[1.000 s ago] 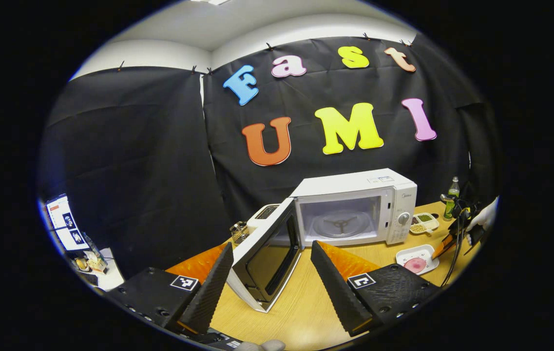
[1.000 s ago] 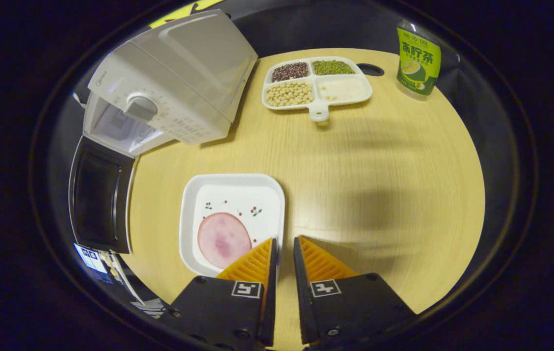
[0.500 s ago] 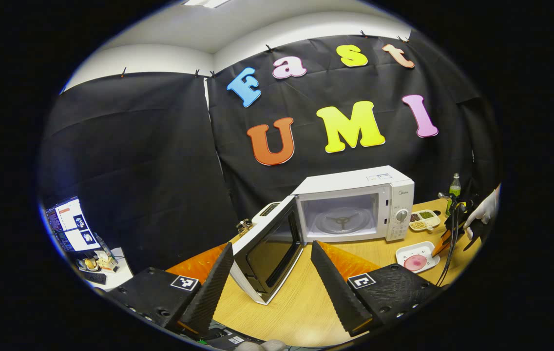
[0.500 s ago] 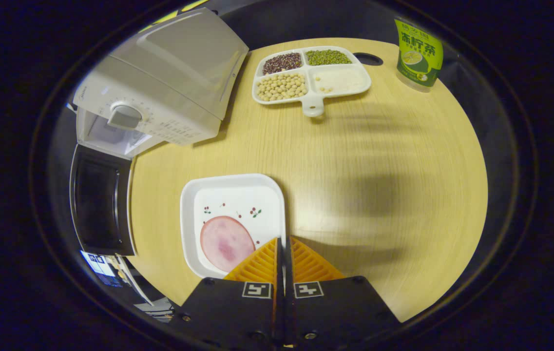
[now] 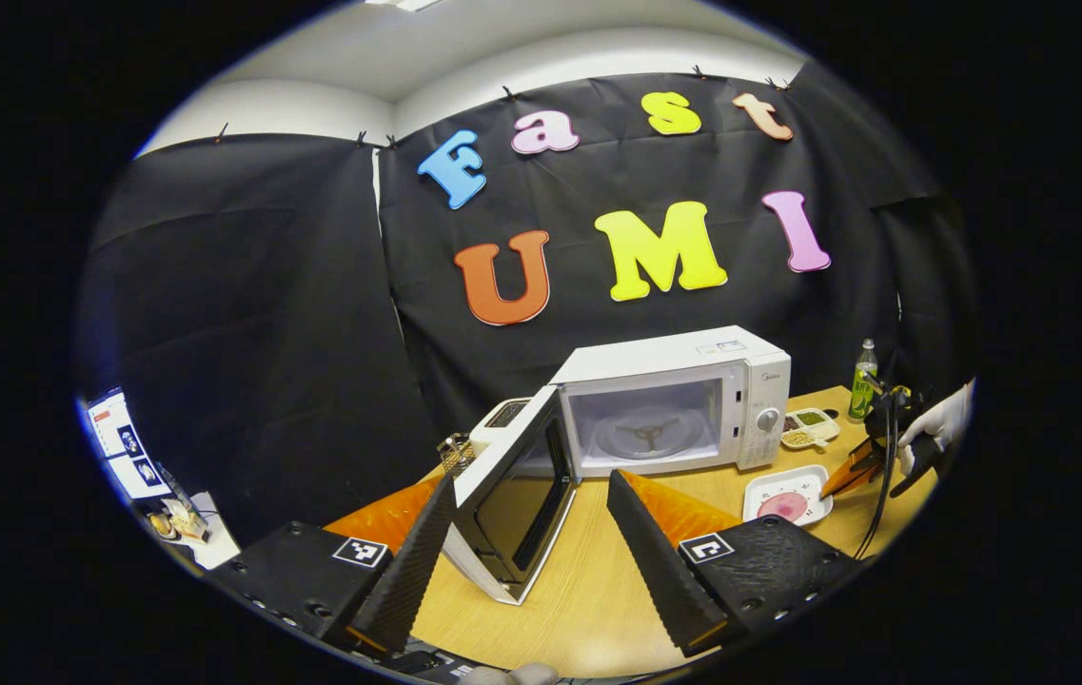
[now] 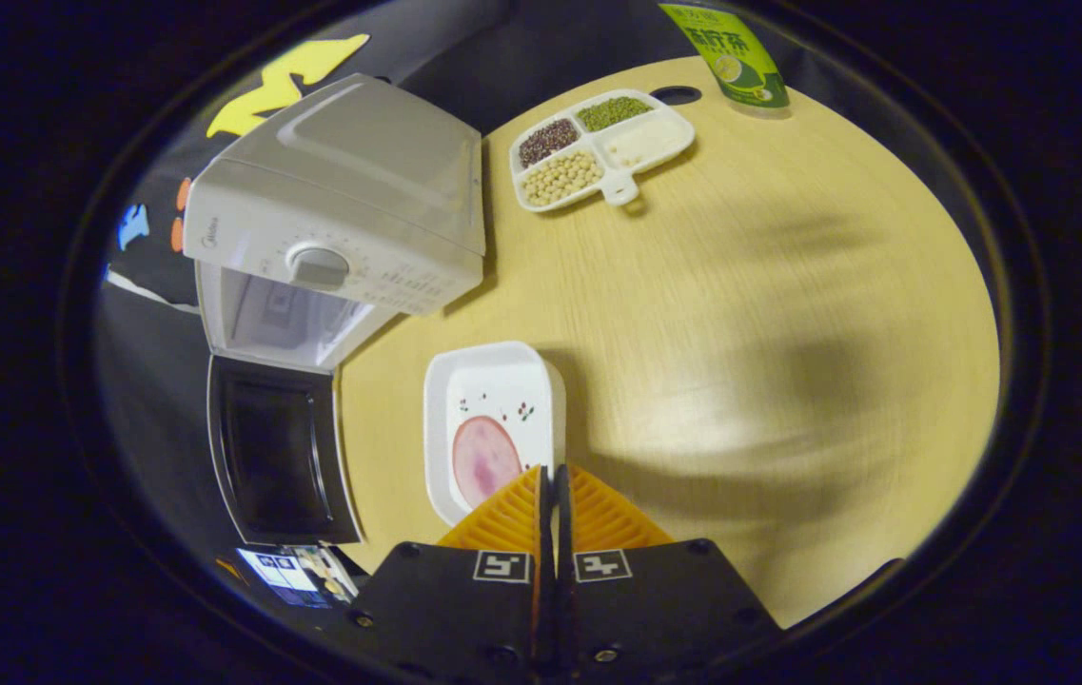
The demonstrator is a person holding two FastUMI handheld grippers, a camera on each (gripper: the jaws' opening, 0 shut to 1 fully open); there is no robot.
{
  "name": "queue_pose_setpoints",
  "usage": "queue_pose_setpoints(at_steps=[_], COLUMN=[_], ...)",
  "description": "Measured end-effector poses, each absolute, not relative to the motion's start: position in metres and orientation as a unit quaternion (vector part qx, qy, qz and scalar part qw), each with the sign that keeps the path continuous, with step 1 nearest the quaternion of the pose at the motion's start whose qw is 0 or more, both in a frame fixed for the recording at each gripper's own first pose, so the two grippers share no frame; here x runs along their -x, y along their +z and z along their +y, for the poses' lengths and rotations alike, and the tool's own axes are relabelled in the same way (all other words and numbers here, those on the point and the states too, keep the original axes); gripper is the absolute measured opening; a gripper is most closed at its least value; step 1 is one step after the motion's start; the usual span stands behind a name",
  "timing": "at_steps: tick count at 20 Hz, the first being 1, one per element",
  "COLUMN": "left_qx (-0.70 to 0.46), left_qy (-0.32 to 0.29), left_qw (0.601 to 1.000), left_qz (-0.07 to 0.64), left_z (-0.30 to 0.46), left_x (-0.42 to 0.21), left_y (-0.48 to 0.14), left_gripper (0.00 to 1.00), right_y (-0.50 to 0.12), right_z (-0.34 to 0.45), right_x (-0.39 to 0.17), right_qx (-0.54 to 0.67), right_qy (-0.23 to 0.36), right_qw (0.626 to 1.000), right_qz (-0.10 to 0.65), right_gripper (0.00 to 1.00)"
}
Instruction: Open the microwave oven with the left hand, put the food in, and close the microwave oven.
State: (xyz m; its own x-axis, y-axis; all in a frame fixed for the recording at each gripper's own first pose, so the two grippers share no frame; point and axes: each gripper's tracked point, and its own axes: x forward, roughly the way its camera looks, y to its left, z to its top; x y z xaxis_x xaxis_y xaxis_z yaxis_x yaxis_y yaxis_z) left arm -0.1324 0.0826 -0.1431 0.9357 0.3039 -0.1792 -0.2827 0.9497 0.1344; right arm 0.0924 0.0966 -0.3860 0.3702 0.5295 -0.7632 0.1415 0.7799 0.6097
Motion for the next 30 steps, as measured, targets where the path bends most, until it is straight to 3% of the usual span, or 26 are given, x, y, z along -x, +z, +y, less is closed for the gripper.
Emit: queue_pose_setpoints(at_steps=[4, 5, 7, 8, 10, 11, 12, 16, 18, 30], left_qx=[-0.056, -0.057, -0.061, -0.061, -0.061, -0.061, -0.062, -0.060, -0.069, -0.044], left_qy=[0.133, 0.130, 0.128, 0.126, 0.121, 0.119, 0.118, 0.111, 0.113, 0.168], left_qw=[0.985, 0.986, 0.986, 0.986, 0.986, 0.986, 0.985, 0.985, 0.986, 0.976], left_qz=[0.092, 0.092, 0.089, 0.094, 0.100, 0.103, 0.107, 0.114, 0.105, 0.130], left_z=[0.101, 0.107, 0.116, 0.122, 0.128, 0.134, 0.140, 0.153, 0.163, 0.220], left_x=[0.129, 0.128, 0.128, 0.129, 0.129, 0.128, 0.128, 0.130, 0.130, 0.134], left_y=[-0.137, -0.136, -0.133, -0.133, -0.134, -0.135, -0.137, -0.147, -0.152, -0.197], left_gripper=[0.95, 0.95, 0.95, 0.95, 0.95, 0.95, 0.95, 0.95, 0.95, 0.96], right_y=[-0.361, -0.354, -0.342, -0.334, -0.324, -0.318, -0.313, -0.301, -0.295, -0.290], right_z=[0.128, 0.137, 0.161, 0.174, 0.202, 0.214, 0.229, 0.281, 0.301, 0.370], right_x=[-0.090, -0.089, -0.089, -0.088, -0.090, -0.091, -0.094, -0.103, -0.111, -0.195], right_qx=[-0.366, -0.379, -0.407, -0.424, -0.452, -0.460, -0.471, -0.517, -0.533, -0.586], right_qy=[0.119, 0.118, 0.122, 0.125, 0.131, 0.134, 0.139, 0.150, 0.142, 0.089], right_qw=[0.773, 0.772, 0.772, 0.770, 0.769, 0.772, 0.773, 0.762, 0.766, 0.774], right_qz=[0.504, 0.496, 0.473, 0.460, 0.433, 0.417, 0.401, 0.359, 0.331, 0.223], right_gripper=[0.00, 0.04, 0.00, 0.04, 0.00, 0.04, 0.00, 0.04, 0.00, 0.04])
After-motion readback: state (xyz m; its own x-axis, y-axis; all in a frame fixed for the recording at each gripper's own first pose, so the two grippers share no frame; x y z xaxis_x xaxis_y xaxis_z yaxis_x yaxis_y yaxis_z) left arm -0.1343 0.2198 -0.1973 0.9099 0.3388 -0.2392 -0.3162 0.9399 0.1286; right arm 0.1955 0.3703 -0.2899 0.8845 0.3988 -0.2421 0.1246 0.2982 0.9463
